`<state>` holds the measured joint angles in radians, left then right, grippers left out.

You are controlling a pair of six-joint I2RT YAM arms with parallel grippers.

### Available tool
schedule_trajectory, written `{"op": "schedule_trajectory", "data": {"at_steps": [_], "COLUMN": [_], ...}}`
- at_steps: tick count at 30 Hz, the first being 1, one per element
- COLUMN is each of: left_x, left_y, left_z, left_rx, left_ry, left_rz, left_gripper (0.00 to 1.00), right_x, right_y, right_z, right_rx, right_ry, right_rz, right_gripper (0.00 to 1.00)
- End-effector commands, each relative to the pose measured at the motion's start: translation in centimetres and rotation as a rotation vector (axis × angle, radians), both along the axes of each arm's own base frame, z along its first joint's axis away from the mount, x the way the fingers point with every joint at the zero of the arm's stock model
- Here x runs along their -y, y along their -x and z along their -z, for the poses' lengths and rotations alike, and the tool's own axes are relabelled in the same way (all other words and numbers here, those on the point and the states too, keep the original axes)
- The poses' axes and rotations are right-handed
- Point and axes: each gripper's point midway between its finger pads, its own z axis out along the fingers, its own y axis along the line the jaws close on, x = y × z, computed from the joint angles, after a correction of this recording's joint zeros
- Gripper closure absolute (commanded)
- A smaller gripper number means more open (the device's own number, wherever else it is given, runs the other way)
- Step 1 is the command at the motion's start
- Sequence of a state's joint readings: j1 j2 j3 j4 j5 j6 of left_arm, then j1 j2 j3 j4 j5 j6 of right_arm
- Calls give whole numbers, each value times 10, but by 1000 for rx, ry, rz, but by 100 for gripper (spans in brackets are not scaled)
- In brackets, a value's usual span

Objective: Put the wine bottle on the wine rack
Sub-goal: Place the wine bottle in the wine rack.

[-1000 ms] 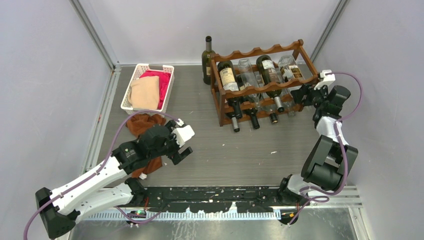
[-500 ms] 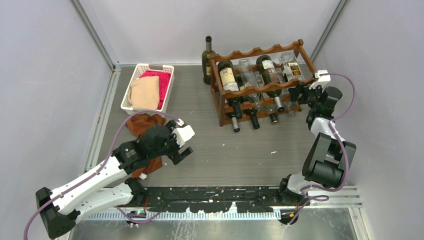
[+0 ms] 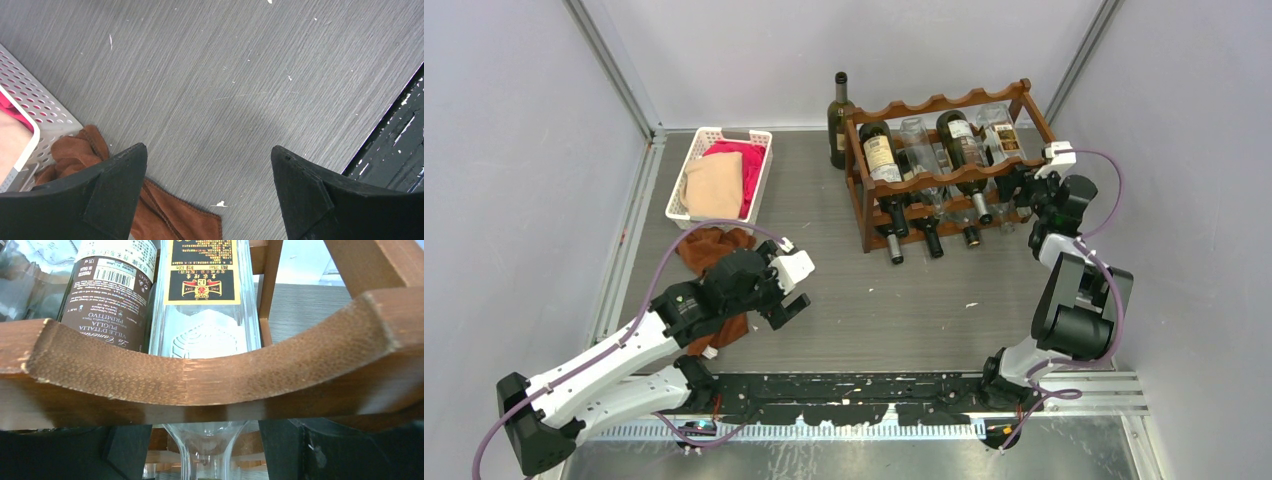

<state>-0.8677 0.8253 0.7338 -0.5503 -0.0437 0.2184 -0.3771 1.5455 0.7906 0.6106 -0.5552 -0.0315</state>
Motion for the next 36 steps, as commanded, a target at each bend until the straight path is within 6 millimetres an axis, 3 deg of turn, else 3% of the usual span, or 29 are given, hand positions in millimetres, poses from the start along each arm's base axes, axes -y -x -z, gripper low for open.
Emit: {"op": "schedule_trajectory", "data": {"at_steps": [1, 4, 9, 20, 36], "left_x": [5, 5, 5, 5, 5], "left_y": [-6, -6, -7, -7, -6], "left_z": [-8, -8, -8, -8, -8], "left_rx": [37, 37, 37, 37, 38], "left_ry": [26, 27, 25, 24, 26], "left_rz": [4, 4, 4, 4, 5], "left_gripper": [8, 8, 8, 8, 8], "right_x": [-2, -1, 2, 8, 14], "right_y": [-15, -17, -19, -23, -22], "right_z": [-74, -71, -65, -56, -52], "right_rx": [271, 267, 253, 221, 203], "right_ry": [46, 41, 54, 68, 86], "right_rz": [-17, -14, 2, 46, 85], "right_gripper": [87, 87, 77, 44, 30]}}
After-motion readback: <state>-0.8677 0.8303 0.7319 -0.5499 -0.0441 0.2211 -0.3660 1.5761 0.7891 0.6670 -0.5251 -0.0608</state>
